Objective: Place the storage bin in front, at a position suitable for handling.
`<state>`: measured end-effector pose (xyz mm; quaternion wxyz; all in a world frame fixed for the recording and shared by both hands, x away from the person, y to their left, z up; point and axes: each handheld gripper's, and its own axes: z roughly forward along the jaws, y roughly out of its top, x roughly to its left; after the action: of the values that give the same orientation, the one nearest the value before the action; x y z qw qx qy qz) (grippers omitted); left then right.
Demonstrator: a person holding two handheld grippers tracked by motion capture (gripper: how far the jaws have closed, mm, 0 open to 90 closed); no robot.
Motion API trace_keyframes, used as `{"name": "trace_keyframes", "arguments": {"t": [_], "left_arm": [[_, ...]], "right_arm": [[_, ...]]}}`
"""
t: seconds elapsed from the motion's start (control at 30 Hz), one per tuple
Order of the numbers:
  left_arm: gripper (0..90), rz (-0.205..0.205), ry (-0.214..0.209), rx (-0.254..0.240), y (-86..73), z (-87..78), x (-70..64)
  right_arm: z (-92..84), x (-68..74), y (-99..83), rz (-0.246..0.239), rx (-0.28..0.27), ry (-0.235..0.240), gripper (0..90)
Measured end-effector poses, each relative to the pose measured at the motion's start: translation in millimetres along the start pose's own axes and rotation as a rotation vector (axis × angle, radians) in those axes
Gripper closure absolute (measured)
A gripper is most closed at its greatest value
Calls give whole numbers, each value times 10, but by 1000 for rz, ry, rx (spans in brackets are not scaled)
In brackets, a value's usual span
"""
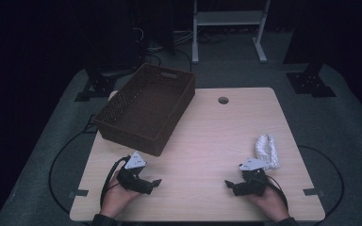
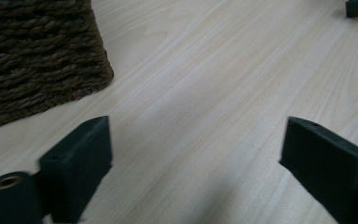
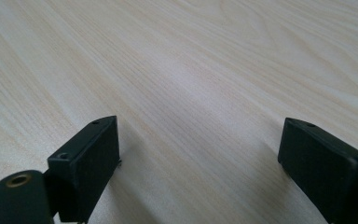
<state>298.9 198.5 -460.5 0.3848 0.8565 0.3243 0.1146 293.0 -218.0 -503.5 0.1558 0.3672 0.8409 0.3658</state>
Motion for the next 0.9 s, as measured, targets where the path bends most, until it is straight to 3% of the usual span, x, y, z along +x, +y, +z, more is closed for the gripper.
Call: {"name": "trace_keyframes", "arguments": {"t": [0.9], "left_arm": [[141, 2, 48, -13, 384, -333, 106]], "right_arm": [[2, 1, -1, 2, -2, -1, 116]]}}
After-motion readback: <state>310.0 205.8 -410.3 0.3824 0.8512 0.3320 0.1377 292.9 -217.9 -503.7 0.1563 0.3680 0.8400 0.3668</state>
